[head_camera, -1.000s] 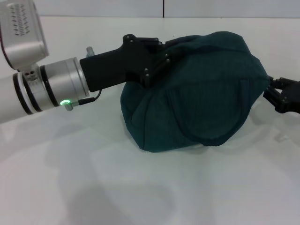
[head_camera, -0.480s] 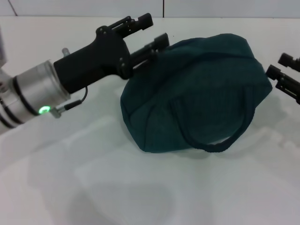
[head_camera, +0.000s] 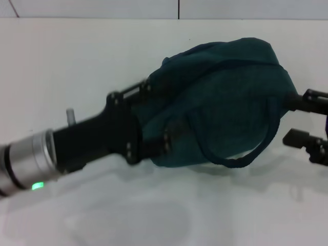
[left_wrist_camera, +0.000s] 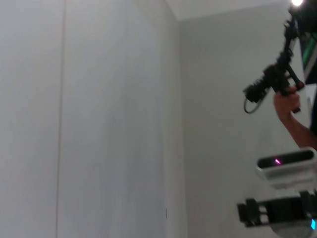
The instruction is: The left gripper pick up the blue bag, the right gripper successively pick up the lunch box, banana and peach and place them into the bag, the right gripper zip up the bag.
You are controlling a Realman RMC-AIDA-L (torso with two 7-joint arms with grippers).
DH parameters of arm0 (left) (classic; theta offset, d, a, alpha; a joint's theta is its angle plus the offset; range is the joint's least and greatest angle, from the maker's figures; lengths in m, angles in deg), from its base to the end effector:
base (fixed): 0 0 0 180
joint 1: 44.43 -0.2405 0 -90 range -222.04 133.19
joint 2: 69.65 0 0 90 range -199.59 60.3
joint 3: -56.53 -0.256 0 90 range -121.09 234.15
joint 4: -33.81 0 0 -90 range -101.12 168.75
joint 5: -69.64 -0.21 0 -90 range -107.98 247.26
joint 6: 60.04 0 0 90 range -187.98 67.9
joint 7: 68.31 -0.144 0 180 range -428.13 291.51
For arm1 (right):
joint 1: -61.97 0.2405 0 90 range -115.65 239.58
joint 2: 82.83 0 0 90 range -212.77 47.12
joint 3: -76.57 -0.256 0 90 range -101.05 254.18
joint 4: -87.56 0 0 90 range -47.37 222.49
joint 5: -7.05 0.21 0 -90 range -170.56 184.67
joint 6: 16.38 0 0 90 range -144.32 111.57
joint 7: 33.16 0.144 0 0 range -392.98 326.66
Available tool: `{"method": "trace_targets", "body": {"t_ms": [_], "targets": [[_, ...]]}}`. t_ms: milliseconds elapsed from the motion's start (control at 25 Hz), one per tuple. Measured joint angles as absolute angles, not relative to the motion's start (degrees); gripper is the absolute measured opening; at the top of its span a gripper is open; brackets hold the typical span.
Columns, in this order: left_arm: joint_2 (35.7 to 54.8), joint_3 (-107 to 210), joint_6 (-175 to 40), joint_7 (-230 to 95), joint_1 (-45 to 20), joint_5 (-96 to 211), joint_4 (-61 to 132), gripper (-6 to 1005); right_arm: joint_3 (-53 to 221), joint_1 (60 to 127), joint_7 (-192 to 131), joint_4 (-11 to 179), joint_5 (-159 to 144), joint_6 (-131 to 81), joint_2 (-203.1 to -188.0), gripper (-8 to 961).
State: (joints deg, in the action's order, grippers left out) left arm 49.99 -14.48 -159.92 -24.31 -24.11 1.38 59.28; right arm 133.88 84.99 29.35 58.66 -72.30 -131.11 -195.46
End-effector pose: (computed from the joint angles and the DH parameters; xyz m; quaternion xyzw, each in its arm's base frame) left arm -0.2313 0.2596 -0.0300 -0.8731 -0.0207 -0.4641 0.1479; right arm 0.2406 0.2632 0.0428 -0.8787 0.0482 0.4730 0.0434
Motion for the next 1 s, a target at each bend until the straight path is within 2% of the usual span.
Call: {"method": "trace_targets", "body": {"t_ms": [200, 480, 800, 1000], "targets": [[50.06, -14.5, -161.3, -26.4, -25.8, 0.9, 57.9, 742, 133.9, 85.0, 29.4, 58.6, -73.5, -130.2, -196.26, 553], [49.99, -14.5, -161.4, -26.6, -25.9, 0.7, 57.3, 741, 133.8, 84.9, 29.4, 58.6, -73.8, -129.1, -196.58, 553], [49.85, -14.1, -161.4, -26.7, -25.6, 1.4, 57.3, 741, 133.1, 84.3, 29.0, 58.6, -73.1, -125.9, -197.76, 553], [49.78, -14.1, -161.5, -26.7, -25.4, 1.5, 57.4, 741, 133.1, 84.4, 28.9, 58.6, -73.0, -125.4, -197.87, 553]]}}
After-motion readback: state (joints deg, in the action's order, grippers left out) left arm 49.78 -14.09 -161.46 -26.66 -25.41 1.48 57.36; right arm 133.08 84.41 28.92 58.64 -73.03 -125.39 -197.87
